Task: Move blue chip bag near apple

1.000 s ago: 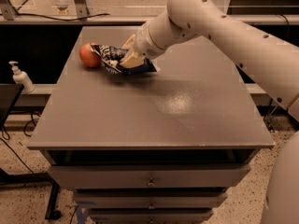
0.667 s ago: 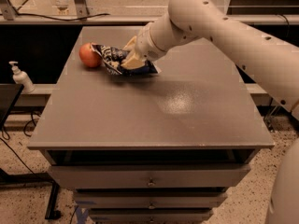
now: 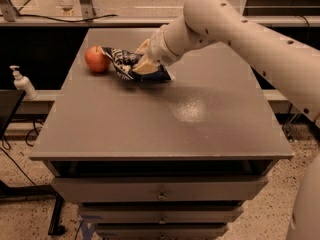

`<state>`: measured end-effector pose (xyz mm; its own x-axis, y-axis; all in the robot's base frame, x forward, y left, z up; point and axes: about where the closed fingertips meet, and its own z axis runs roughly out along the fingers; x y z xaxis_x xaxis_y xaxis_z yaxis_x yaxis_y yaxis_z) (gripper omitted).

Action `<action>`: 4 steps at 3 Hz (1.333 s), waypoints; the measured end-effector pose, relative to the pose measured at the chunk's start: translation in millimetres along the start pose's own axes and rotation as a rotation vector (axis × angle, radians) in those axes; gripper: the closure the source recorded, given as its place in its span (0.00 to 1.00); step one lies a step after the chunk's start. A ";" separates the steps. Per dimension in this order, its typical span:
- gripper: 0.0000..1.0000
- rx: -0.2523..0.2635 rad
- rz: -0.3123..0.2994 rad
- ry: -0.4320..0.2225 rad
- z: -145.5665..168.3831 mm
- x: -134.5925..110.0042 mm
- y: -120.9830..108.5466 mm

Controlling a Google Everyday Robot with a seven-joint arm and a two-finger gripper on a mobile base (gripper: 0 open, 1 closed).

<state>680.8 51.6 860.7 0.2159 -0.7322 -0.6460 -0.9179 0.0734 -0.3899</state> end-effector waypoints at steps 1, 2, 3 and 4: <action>0.13 0.013 -0.015 0.007 -4.0 3.6 -7.1; 0.00 0.024 -0.024 0.011 -7.4 6.7 -11.3; 0.00 0.029 -0.028 0.011 -8.6 7.2 -12.8; 0.00 0.059 -0.009 -0.006 -31.8 12.9 -16.2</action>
Offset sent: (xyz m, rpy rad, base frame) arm 0.0150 -0.0224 0.0108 -0.0190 -0.0578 -0.0158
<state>687.9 19.4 879.6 0.2264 -0.7292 -0.6458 -0.8946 0.1065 -0.4339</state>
